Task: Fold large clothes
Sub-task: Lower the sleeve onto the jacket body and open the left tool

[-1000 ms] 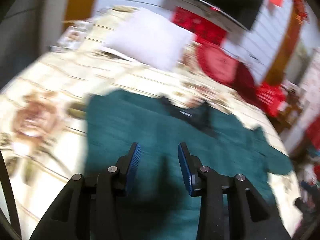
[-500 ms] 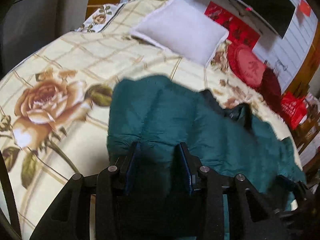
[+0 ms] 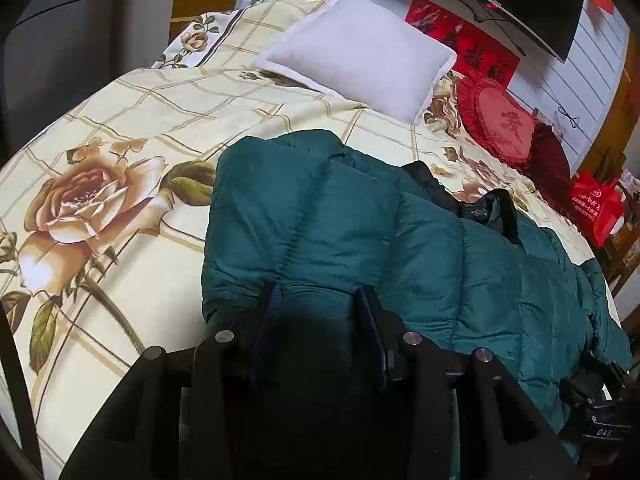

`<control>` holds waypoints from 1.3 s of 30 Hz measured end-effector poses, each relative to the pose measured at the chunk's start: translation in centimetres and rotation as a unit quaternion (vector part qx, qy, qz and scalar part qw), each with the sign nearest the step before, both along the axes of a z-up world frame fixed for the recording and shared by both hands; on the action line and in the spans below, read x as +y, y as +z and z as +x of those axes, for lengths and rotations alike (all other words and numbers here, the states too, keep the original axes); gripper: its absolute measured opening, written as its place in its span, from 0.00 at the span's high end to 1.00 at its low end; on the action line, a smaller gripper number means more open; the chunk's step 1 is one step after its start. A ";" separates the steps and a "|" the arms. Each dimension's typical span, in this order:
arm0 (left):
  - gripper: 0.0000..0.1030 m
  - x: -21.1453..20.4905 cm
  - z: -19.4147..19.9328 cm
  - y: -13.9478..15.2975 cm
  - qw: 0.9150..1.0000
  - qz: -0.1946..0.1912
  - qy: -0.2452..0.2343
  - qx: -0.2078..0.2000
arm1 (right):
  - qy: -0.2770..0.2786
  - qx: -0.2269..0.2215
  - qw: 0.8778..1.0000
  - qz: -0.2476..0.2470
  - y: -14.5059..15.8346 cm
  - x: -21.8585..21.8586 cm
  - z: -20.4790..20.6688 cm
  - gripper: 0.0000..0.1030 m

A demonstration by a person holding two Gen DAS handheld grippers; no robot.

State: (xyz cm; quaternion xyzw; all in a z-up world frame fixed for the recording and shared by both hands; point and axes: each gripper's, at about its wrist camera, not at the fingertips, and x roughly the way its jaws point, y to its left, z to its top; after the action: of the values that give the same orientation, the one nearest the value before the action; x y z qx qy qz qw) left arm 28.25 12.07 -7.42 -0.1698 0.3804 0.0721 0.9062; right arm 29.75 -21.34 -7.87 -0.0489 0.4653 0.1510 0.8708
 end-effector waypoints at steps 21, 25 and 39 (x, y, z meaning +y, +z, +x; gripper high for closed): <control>0.74 -0.9 0.2 0.2 0.999 0.041 0.005 0.004 | 0.005 -0.009 1.000 0.014 0.4 -0.1 -0.5 0.00; 0.67 -1.0 0.3 0.2 1.000 0.031 -0.003 0.001 | 0.005 -0.007 1.000 0.008 0.3 0.1 -0.4 0.00; 0.66 0.4 -1.2 3.7 1.000 0.012 0.001 0.011 | 0.003 -0.012 1.000 0.001 0.4 0.1 -0.5 0.01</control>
State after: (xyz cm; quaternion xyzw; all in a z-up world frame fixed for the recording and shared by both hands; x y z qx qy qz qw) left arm 27.01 12.51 -3.76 -0.1586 0.3891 0.0790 0.9040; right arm 29.28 -21.20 -7.52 -0.0513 0.4541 0.1534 0.8761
